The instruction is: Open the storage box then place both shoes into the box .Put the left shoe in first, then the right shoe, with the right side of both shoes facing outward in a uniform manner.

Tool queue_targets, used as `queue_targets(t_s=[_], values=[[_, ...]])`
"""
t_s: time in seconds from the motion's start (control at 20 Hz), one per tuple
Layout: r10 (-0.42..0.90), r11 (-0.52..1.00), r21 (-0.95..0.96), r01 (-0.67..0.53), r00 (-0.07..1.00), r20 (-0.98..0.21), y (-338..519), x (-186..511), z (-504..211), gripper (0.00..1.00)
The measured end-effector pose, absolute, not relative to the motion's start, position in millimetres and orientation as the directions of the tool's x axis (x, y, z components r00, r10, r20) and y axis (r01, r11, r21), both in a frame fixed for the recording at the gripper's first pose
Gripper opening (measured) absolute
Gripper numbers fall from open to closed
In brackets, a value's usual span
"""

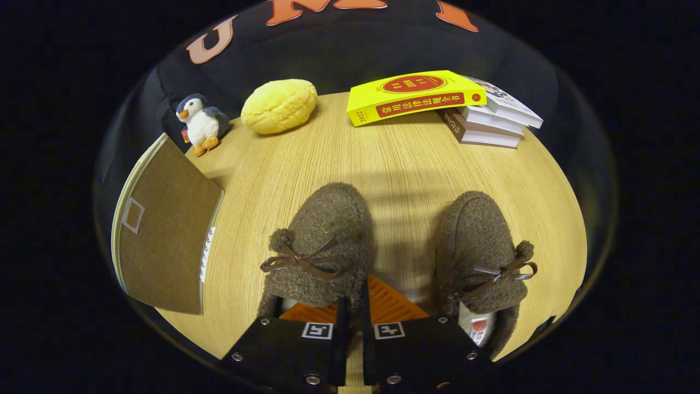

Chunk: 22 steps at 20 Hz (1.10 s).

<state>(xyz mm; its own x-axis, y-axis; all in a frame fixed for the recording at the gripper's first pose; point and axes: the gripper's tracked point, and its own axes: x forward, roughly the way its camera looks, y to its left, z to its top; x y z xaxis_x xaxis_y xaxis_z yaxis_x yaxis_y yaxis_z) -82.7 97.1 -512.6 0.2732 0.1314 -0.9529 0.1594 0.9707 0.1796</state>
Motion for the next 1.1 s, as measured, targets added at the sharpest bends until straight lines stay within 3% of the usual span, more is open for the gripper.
queue_targets(t_s=[0.1,0.2,0.8,1.1], values=[[0.168,0.951,0.228,0.21,0.269,-0.948,103.2,-80.6,-505.3,0.05],[0.168,0.948,0.237,0.214,0.298,-0.94,104.4,-74.5,-490.8,0.03],[0.272,0.928,0.35,0.128,0.411,-0.87,216.9,2.3,-320.5,0.03],[0.356,0.906,0.418,0.065,0.415,-0.837,318.0,28.2,-290.7,0.03]])
